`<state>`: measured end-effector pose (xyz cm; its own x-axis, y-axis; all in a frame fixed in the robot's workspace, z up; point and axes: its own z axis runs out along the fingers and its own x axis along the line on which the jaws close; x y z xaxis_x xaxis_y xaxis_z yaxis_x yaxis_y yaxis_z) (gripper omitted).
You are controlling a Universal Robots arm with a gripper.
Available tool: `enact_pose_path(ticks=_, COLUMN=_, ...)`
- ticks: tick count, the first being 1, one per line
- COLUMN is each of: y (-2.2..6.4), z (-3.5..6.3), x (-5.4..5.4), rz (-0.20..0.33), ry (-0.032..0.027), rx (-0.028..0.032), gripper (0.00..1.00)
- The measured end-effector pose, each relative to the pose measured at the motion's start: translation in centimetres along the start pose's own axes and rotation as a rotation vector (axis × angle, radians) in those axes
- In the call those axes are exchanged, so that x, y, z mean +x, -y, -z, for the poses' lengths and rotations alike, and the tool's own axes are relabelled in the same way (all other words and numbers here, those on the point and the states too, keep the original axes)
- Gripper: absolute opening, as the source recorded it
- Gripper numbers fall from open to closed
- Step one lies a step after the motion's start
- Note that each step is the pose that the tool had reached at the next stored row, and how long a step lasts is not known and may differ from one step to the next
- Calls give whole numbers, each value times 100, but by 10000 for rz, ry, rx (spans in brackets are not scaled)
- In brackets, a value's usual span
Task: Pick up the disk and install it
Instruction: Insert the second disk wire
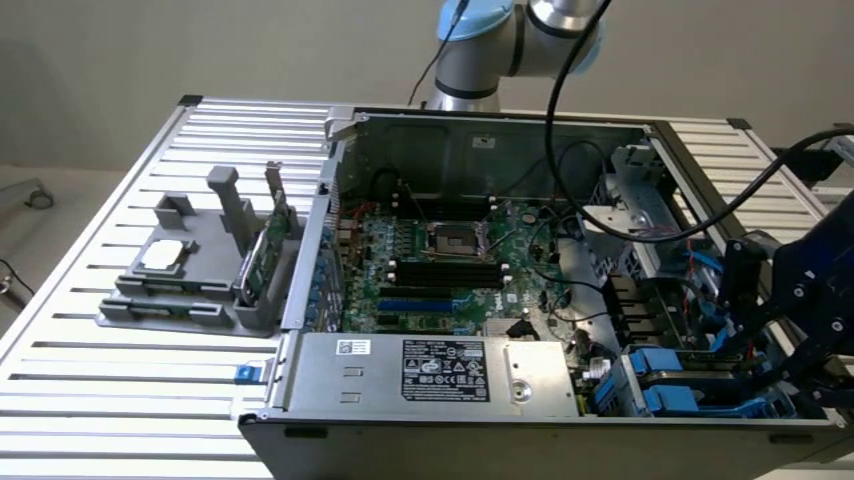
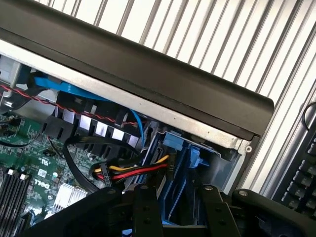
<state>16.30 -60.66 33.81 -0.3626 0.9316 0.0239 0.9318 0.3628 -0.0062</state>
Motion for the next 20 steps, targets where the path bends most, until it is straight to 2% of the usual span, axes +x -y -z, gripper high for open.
enact_pose_path(ticks=3, y=6, z=-1, x=-14, rz=-110, ry=-31, rx=-14, gripper=35)
enact_pose_path(ticks=4, y=7, z=-1, x=-19, rz=-146, ry=-41, rx=-19, gripper=28)
enact_pose_path(ticks=5, y=9, z=-1, x=-24, rz=-184, ry=-50, rx=-23, gripper=28)
enact_pose_path(ticks=7, y=13, z=-1, x=-33, rz=-271, ry=-65, rx=-31, gripper=18)
enact_pose_path(ticks=16, y=37, z=8, x=-32, rz=-486, ry=-75, rx=-41, gripper=18)
enact_pose_path(ticks=20, y=57, z=79, x=-19, rz=-512, ry=-73, rx=-41, gripper=18)
